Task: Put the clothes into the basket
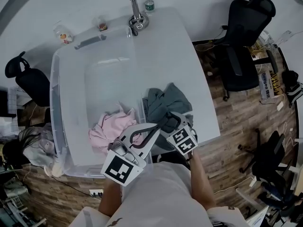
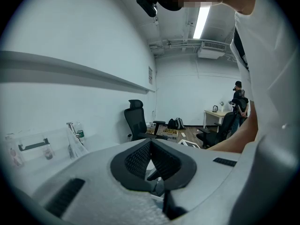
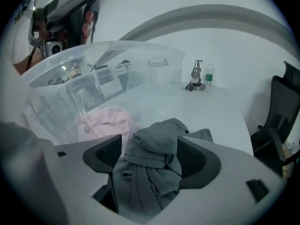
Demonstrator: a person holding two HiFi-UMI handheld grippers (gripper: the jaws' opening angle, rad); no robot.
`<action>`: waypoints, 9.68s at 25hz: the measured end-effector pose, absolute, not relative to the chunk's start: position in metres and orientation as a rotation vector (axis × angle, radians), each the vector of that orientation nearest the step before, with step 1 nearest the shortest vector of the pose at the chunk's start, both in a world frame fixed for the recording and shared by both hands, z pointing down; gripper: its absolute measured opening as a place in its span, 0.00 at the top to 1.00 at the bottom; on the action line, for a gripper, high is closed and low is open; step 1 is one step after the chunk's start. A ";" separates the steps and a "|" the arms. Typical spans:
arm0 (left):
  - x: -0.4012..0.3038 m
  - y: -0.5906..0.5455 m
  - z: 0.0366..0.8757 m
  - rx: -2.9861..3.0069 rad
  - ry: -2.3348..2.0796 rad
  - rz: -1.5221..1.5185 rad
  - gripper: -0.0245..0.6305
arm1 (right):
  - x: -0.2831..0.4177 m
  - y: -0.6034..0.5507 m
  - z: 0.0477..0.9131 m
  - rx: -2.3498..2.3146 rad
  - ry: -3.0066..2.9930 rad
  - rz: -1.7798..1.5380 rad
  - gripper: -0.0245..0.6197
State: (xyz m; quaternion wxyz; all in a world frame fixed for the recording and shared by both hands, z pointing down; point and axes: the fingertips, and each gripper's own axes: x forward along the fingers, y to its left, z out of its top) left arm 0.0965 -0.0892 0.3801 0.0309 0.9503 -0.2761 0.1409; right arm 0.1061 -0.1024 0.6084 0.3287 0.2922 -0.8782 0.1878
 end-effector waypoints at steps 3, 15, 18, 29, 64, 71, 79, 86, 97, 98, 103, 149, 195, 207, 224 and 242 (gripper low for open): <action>0.099 -0.091 0.381 2.922 -0.845 0.446 0.95 | 0.107 -0.103 0.620 0.748 -2.279 0.487 0.39; 0.100 -0.092 0.392 2.899 -0.817 0.512 0.95 | 0.098 -0.103 0.652 0.727 -2.236 0.526 0.23; 0.101 -0.093 0.397 2.895 -0.804 0.541 0.95 | 0.094 -0.102 0.662 0.714 -2.228 0.543 0.22; 0.103 -0.095 0.402 2.894 -0.776 0.563 0.95 | 0.092 -0.096 0.703 0.700 -2.169 0.632 0.22; 0.099 -0.096 0.407 2.875 -0.806 0.566 0.95 | 0.093 -0.099 0.724 0.627 -2.081 0.644 0.43; 0.099 -0.094 0.409 2.915 -0.792 0.590 0.95 | 0.097 -0.095 0.715 0.644 -2.151 0.830 0.44; 0.100 -0.097 0.406 2.873 -0.823 0.559 0.95 | 0.102 -0.094 0.696 0.688 -2.247 0.965 0.44; 0.102 -0.094 0.406 2.880 -0.815 0.563 0.95 | 0.109 -0.089 0.678 0.726 -2.332 1.018 0.44; 0.104 -0.091 0.405 2.890 -0.802 0.559 0.95 | 0.120 -0.085 0.638 0.805 -2.480 1.067 0.44; 0.104 -0.090 0.405 2.897 -0.798 0.559 0.95 | 0.121 -0.085 0.633 0.814 -2.492 1.070 0.44; 0.106 -0.087 0.404 2.920 -0.784 0.562 0.95 | 0.125 -0.089 0.610 0.843 -2.551 1.053 0.44; 0.033 -0.070 0.299 3.002 -1.207 0.307 0.95 | 0.078 -0.101 0.322 0.597 -3.112 0.430 0.43; -0.187 0.053 0.359 2.187 -2.031 0.205 0.95 | -0.159 0.003 0.440 -0.357 -2.535 0.281 0.43; -0.212 0.065 0.379 2.098 -2.057 0.175 0.95 | -0.180 0.022 0.502 -0.413 -2.307 0.163 0.43; -0.221 0.066 0.389 2.048 -2.071 0.185 0.95 | -0.163 0.030 0.575 -0.448 -1.984 -0.072 0.41; -0.215 0.065 0.374 2.076 -2.075 0.094 0.95 | -0.173 0.017 0.462 -0.426 -2.528 0.209 0.77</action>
